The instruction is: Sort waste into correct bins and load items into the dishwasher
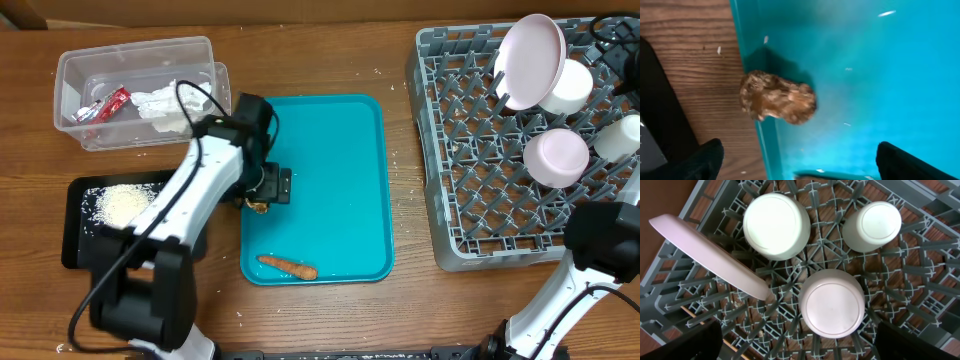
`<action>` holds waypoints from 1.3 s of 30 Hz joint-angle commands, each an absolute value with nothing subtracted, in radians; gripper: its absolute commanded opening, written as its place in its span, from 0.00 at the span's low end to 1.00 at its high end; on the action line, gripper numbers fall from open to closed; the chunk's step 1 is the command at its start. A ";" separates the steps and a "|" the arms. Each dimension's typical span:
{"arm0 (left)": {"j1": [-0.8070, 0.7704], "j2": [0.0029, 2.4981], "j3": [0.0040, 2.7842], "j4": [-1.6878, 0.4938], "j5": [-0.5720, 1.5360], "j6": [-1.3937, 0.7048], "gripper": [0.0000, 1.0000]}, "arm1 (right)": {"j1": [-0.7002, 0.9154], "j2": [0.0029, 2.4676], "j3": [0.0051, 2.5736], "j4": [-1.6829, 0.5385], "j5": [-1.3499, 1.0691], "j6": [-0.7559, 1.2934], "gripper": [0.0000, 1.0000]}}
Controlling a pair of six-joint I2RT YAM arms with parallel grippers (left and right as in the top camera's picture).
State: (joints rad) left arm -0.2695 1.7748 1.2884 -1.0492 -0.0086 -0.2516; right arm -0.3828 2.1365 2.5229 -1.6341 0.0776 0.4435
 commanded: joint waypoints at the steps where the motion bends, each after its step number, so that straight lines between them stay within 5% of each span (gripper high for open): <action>1: -0.279 1.840 1.278 -1.036 -0.155 -0.244 1.00 | -0.385 2.106 2.546 -1.629 0.076 0.442 1.00; 39: -0.372 1.909 1.210 -0.913 -0.202 -0.121 0.93 | -0.385 2.106 2.546 -1.629 0.076 0.442 1.00</action>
State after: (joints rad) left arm -0.3668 1.9030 1.2362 -0.9123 -0.2031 -0.1379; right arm -0.3828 2.1365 2.5229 -1.6344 0.0776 0.4442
